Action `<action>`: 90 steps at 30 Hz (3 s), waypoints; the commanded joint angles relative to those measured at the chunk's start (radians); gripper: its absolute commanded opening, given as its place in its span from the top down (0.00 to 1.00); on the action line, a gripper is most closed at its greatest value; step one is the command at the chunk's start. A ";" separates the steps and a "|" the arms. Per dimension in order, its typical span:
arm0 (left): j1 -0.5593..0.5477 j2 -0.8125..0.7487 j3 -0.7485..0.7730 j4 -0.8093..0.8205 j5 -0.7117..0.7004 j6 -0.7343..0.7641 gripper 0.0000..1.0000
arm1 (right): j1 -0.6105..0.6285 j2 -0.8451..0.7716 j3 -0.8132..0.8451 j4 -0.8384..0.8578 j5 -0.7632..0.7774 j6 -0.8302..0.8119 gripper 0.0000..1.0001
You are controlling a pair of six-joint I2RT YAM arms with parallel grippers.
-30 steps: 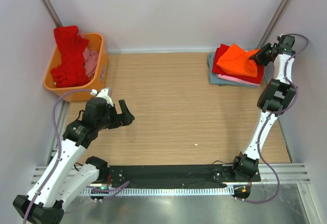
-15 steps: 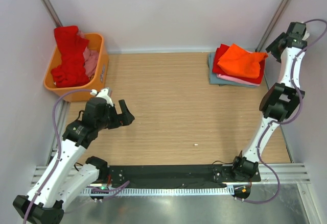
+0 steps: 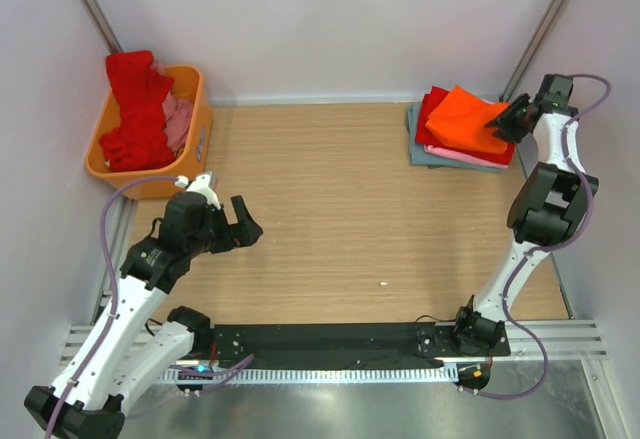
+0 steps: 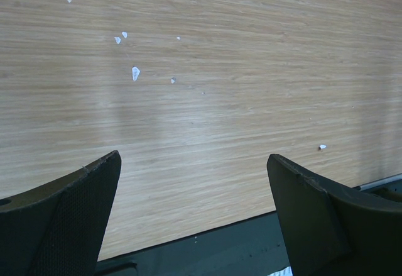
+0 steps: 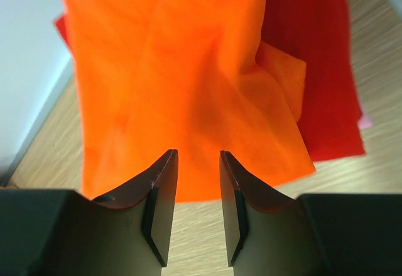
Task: Fold and stack the t-shirts
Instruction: Neatly place the folded tshirt to the corner
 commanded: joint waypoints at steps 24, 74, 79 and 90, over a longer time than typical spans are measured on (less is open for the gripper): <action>-0.004 -0.024 -0.009 0.027 -0.001 0.008 0.00 | 0.220 0.211 0.633 -0.185 0.312 -0.080 0.46; 0.012 -0.027 -0.009 0.025 -0.016 0.007 0.00 | 0.435 0.429 0.658 0.168 0.546 -0.450 0.87; 0.012 -0.025 -0.009 0.025 -0.016 0.007 0.00 | 0.430 0.446 0.643 0.165 0.641 -0.444 0.13; 0.012 -0.028 -0.009 0.025 -0.016 0.007 0.00 | 0.288 0.170 0.405 0.254 0.604 -0.248 0.14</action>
